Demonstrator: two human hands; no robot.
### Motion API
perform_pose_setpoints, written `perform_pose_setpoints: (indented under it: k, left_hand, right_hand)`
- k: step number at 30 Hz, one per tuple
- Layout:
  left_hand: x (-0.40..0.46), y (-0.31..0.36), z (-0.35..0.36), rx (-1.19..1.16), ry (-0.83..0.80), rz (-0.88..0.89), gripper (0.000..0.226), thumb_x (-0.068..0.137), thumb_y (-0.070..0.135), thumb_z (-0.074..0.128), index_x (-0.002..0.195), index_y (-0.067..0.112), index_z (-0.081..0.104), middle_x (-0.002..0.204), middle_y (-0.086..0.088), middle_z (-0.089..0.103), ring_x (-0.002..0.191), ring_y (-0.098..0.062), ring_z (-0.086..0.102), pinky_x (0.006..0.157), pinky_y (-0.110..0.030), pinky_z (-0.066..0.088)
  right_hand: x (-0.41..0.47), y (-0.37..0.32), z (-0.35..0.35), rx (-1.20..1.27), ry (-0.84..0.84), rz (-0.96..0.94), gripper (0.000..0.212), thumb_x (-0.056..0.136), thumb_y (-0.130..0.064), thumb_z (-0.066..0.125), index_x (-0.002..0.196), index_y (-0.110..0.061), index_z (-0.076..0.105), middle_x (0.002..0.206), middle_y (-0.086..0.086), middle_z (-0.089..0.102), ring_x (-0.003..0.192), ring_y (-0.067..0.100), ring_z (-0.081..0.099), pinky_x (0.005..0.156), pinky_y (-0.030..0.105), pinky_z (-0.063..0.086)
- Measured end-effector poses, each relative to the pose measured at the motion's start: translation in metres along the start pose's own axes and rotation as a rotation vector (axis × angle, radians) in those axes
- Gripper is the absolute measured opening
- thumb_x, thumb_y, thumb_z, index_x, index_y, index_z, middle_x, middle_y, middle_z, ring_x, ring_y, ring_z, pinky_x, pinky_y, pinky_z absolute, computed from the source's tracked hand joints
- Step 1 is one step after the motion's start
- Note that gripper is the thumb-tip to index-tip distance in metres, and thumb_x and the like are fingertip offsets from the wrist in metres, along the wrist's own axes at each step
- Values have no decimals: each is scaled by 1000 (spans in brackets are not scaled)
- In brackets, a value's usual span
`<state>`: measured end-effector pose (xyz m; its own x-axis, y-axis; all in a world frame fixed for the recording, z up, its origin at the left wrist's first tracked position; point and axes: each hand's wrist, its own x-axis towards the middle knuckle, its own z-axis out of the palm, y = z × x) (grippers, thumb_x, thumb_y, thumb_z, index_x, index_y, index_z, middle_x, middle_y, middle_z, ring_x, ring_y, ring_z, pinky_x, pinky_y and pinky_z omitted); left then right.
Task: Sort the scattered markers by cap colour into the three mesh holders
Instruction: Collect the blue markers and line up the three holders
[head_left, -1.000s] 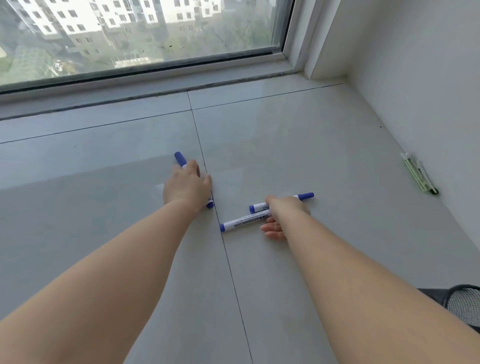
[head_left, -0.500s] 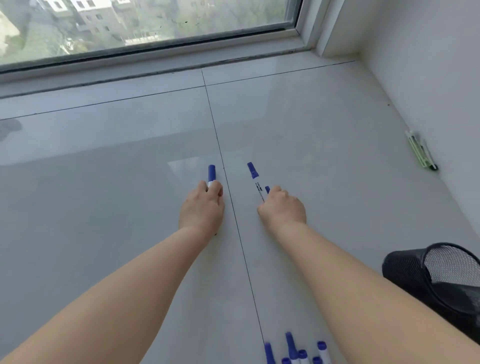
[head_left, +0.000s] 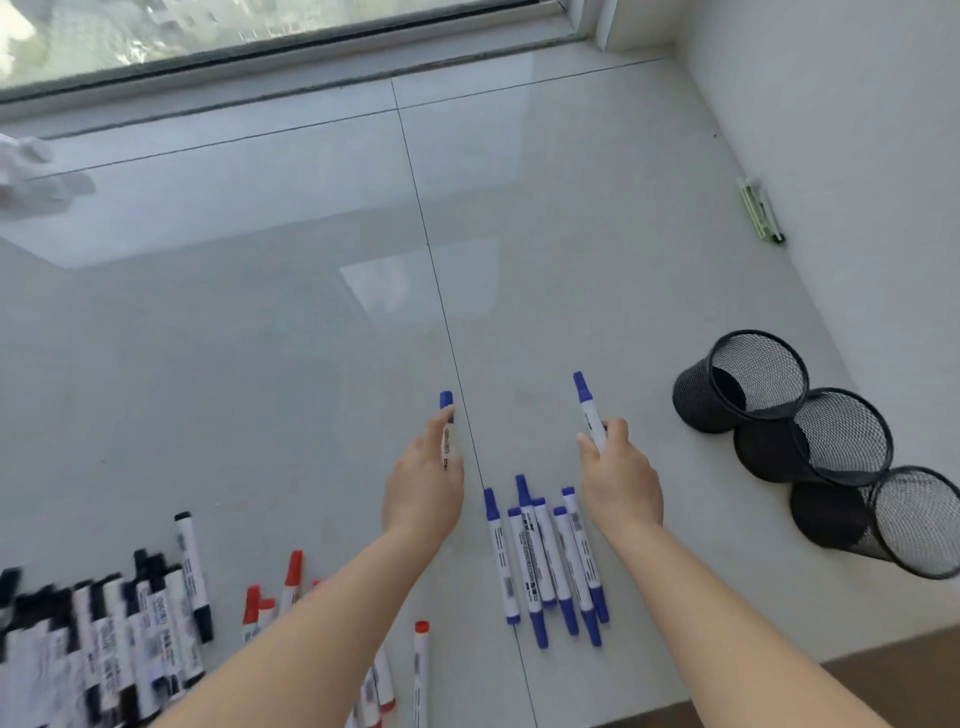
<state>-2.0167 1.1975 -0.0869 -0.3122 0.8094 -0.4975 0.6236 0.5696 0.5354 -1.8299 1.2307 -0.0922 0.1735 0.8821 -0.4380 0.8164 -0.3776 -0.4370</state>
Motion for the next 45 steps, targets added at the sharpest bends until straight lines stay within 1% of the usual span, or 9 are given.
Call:
perform_pose_setpoints:
  k: [3,6,9,15,20,24,31,40,45]
  left_hand:
    - [-36,-8,25,-143,-16,-161,51,94,24,46,138,40,25,90,-1,59,70,-16,56,64,-38,56]
    - [-65,-14,47,-153,-2,-216,49,93,25,49,138,30,30,103,-4,59,84,-19,58,73,-41,55]
    - [-81,-20,62,-203,24,-212,46,91,28,53,134,28,35,101,3,56,78,-6,57,53,-22,50]
    - [-101,-23,81,-197,62,-222,45,90,30,55,132,30,37,101,4,58,80,-5,58,53,-16,46]
    - [-107,-27,90,-152,107,-197,45,91,30,54,132,30,37,99,3,58,84,-10,59,66,-28,55]
    - [-111,-32,96,-153,130,-178,45,90,30,54,133,29,38,97,3,57,82,-9,58,64,-25,52]
    - [-125,-43,99,-92,72,-121,46,92,31,52,134,28,34,110,3,55,88,-9,56,65,-21,50]
    - [-131,-55,91,-74,21,-59,46,91,30,53,133,26,35,118,1,54,93,-6,54,57,-10,38]
    - [-123,-55,86,13,-40,-21,43,91,32,53,128,25,34,122,0,55,100,-13,59,62,-19,44]
  right_hand:
    - [-19,33,6,-55,16,52,26,97,-37,32,104,-14,41,95,6,58,60,17,43,51,31,27]
    - [-38,55,15,-117,-24,96,30,98,-33,31,118,-13,40,109,7,54,76,29,52,62,32,34]
    - [-50,61,22,-166,-21,23,36,98,-28,32,132,-18,34,118,7,48,81,22,50,62,31,35]
    - [-68,69,33,-255,27,-76,47,96,-29,38,140,-22,23,114,6,40,84,12,36,60,23,36]
    - [-79,70,40,-268,47,-132,50,96,-30,38,143,-20,24,115,8,39,91,16,40,63,23,40]
    - [-86,71,45,-270,76,-128,52,96,-30,38,144,-19,24,119,9,39,98,20,39,72,26,45]
    - [-100,72,53,-334,113,-117,54,94,-33,41,143,-18,25,127,9,40,105,23,40,83,33,43]
    - [-116,65,66,-316,158,-97,52,93,-33,42,140,-17,28,129,10,40,109,24,40,85,35,42]
    - [-116,61,67,-304,180,-68,52,93,-34,42,140,-17,28,129,10,39,109,24,39,86,34,41]
